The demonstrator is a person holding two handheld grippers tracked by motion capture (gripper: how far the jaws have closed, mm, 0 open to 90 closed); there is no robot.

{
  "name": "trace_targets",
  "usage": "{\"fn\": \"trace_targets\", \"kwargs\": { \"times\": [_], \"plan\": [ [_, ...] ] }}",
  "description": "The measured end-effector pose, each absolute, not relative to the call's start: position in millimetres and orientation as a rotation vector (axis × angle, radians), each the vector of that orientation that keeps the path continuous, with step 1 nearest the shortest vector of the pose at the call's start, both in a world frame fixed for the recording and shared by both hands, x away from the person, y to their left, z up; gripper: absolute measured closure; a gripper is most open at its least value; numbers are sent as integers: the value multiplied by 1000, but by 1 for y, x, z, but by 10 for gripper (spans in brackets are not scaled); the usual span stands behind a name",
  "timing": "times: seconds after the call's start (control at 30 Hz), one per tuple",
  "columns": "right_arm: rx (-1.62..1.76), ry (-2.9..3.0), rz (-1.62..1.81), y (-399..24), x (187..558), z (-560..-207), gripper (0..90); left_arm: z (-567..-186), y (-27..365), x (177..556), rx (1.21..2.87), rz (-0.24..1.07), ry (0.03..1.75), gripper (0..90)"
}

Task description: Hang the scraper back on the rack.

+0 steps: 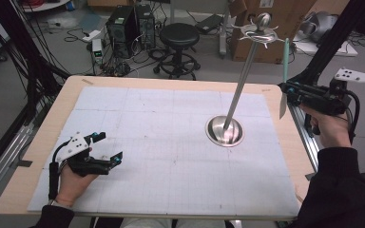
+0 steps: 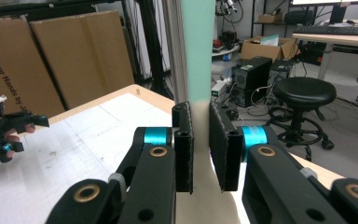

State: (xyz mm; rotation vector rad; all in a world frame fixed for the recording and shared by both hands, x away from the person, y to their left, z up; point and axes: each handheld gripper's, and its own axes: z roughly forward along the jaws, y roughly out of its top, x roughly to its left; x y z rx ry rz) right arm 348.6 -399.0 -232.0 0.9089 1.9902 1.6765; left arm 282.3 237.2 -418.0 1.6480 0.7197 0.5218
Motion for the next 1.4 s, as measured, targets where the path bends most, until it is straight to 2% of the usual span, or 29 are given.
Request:
{"fn": "trace_targets", "kwargs": {
  "times": [0.8, 1.1, 1.4],
  "plan": [
    [901, 1954, 1655, -375, 359, -245, 784, -418, 237, 282, 1651, 520, 718, 18],
    [909, 1895, 1641, -374, 345, -253, 544, -418, 238, 281, 1652, 520, 717, 18],
    [913, 1916, 1621, -359, 320, -284, 174, -418, 237, 281, 1648, 514, 714, 18]
  ]
}}
